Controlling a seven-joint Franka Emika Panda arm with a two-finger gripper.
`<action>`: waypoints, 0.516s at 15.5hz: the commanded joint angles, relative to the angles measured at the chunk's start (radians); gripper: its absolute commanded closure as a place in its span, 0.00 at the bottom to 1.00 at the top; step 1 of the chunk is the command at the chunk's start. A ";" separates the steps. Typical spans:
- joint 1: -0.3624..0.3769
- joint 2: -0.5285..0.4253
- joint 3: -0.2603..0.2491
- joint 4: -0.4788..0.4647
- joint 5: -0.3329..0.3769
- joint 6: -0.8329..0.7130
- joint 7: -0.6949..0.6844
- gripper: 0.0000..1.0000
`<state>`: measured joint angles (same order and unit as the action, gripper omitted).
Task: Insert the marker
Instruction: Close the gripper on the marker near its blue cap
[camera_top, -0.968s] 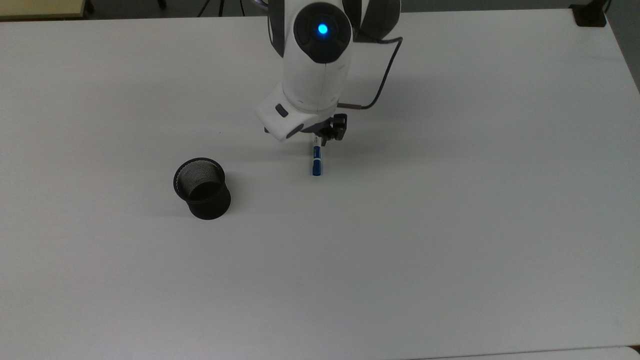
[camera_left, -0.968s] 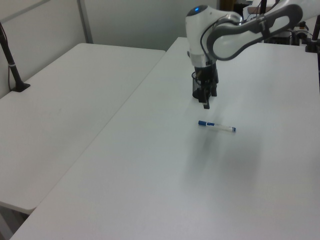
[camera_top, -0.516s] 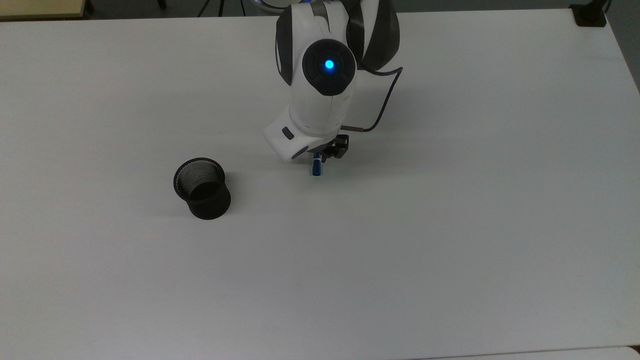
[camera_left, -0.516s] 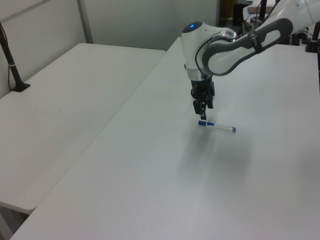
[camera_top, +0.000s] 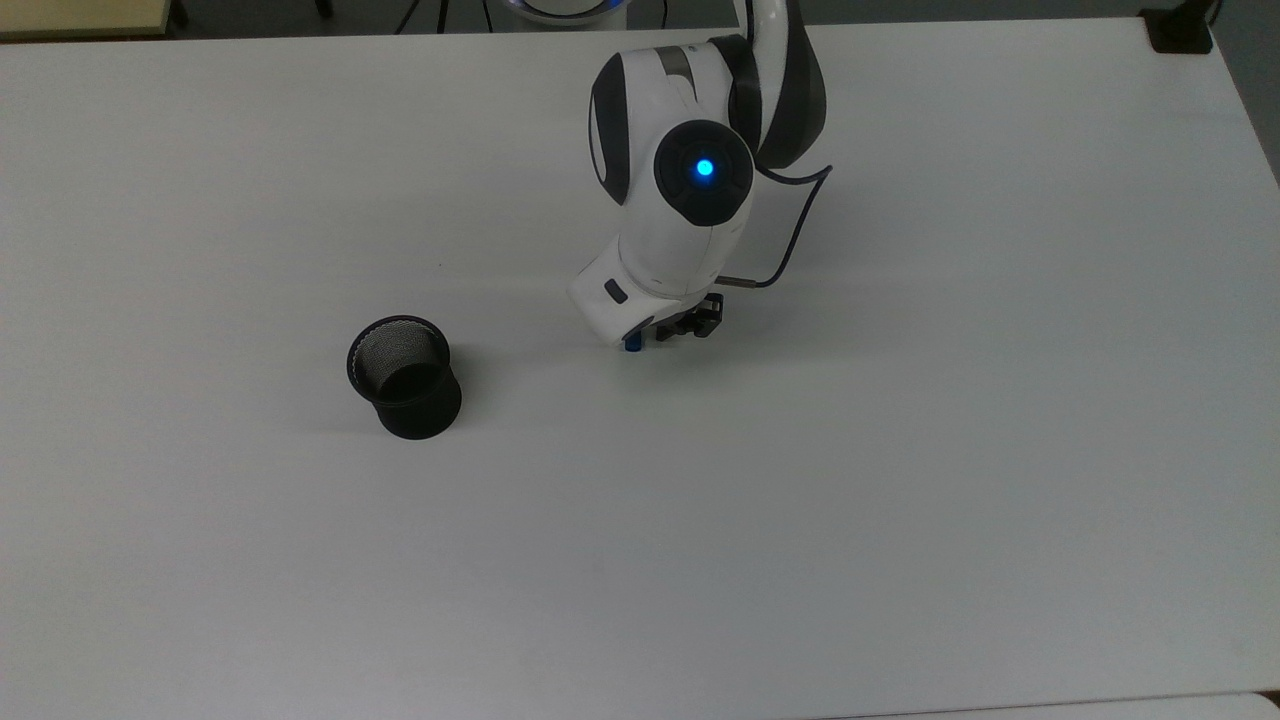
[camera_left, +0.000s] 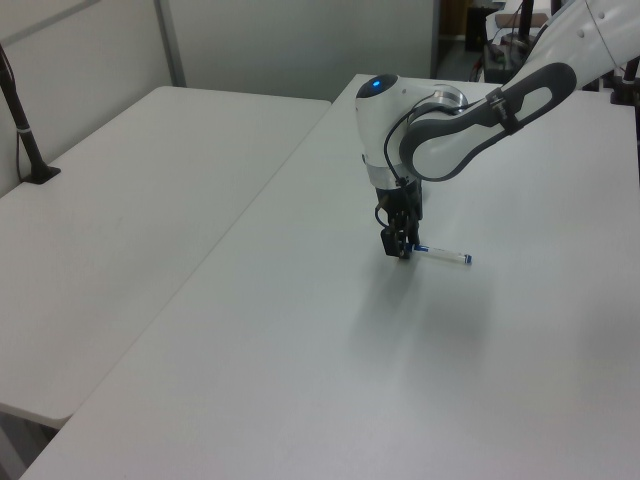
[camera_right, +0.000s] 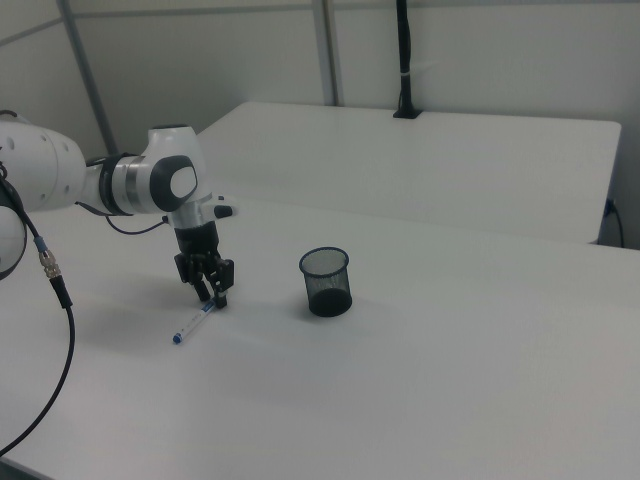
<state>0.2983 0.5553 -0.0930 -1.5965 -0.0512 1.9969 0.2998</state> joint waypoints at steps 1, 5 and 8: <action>0.007 0.003 -0.005 0.006 -0.015 0.023 0.027 0.84; 0.001 -0.024 -0.011 0.012 -0.007 0.019 0.021 1.00; -0.004 -0.093 -0.022 0.010 -0.003 -0.007 -0.003 1.00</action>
<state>0.2922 0.5448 -0.1015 -1.5648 -0.0514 1.9992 0.3027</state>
